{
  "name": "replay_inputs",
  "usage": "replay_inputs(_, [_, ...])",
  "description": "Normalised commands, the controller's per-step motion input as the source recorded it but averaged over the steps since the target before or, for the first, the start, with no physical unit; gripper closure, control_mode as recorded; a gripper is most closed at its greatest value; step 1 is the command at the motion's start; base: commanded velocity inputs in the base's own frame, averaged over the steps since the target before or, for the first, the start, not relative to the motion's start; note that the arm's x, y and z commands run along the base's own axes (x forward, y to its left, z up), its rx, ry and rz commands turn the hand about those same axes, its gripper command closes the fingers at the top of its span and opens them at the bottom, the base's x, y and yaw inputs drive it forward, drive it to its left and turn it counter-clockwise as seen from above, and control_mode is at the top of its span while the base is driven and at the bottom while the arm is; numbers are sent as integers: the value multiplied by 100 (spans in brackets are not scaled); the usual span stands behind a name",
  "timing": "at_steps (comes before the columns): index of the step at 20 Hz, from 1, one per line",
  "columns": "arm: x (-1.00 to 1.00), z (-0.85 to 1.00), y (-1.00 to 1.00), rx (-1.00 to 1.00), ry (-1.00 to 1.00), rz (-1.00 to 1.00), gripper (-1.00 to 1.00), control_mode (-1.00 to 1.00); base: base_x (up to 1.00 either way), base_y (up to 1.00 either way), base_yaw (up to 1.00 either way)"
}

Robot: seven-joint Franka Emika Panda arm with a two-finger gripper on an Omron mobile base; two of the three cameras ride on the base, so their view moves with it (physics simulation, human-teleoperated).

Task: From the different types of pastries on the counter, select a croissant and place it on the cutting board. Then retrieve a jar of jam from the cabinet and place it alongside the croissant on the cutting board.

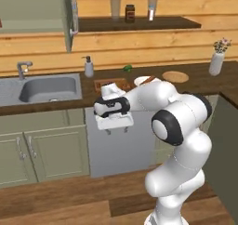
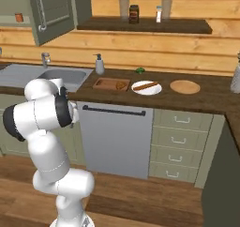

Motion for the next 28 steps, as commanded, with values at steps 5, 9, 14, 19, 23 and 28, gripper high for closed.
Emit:
replay_inputs(5, [0,0,0,0,0,0,-100,100,-25,86,0])
replay_inputs(9, [0,0,0,0,0,0,-100,100,-17,84,-1])
replay_inputs(14, [0,0,0,0,0,0,-100,100,-8,88,-1])
replay_inputs(19, [0,0,0,0,0,0,-100,100,0,94,-2])
replay_inputs(23, [0,0,0,0,0,0,-100,100,42,37,0])
replay_inputs(28, [0,0,0,0,0,0,-100,100,94,0,3])
